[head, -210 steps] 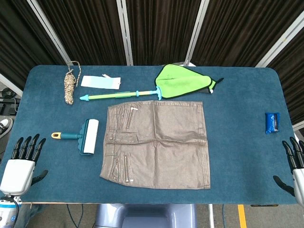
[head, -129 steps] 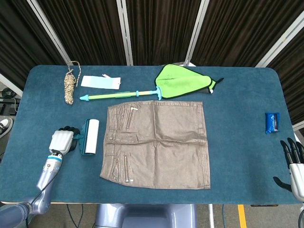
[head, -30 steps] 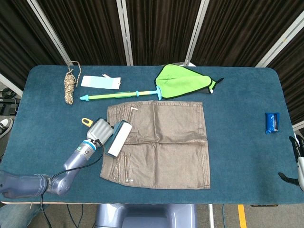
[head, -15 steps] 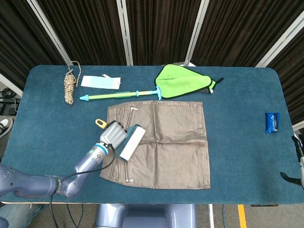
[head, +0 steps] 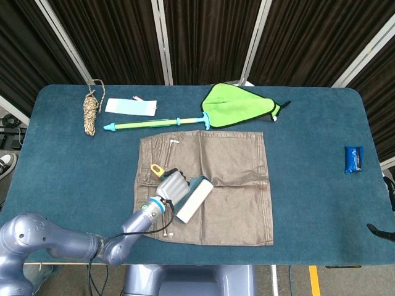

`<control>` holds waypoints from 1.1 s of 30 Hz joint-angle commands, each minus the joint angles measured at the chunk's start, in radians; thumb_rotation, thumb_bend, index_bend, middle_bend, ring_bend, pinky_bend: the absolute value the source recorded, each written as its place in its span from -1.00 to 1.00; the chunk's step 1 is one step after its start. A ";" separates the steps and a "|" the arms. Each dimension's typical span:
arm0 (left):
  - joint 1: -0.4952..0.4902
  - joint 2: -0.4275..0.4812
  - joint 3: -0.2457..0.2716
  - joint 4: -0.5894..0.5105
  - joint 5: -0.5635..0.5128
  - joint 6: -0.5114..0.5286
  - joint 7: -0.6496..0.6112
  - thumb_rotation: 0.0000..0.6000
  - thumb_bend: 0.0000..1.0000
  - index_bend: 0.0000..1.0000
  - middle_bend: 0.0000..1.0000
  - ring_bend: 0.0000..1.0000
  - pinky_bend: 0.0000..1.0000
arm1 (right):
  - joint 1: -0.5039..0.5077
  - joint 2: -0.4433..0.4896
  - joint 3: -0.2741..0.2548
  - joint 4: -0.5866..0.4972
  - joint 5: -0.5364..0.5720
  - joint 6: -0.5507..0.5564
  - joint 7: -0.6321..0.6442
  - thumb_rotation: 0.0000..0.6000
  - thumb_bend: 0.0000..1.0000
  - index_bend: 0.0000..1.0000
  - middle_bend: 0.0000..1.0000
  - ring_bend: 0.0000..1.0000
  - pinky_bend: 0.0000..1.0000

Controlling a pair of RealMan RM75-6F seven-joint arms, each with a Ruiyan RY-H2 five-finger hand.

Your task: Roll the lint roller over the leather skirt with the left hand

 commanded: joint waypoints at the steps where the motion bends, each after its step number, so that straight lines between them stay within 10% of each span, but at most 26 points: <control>1: -0.025 -0.029 -0.003 0.011 -0.009 0.003 0.030 1.00 0.98 0.35 0.10 -0.20 -0.01 | -0.001 0.001 0.000 -0.001 0.000 0.002 0.002 1.00 -1.00 -1.00 -1.00 -1.00 -1.00; 33: -0.013 0.042 0.066 0.015 -0.064 0.041 -0.018 1.00 0.97 0.35 0.10 -0.20 0.00 | -0.008 0.004 0.006 0.005 0.014 0.010 0.009 1.00 -1.00 -1.00 -1.00 -1.00 -1.00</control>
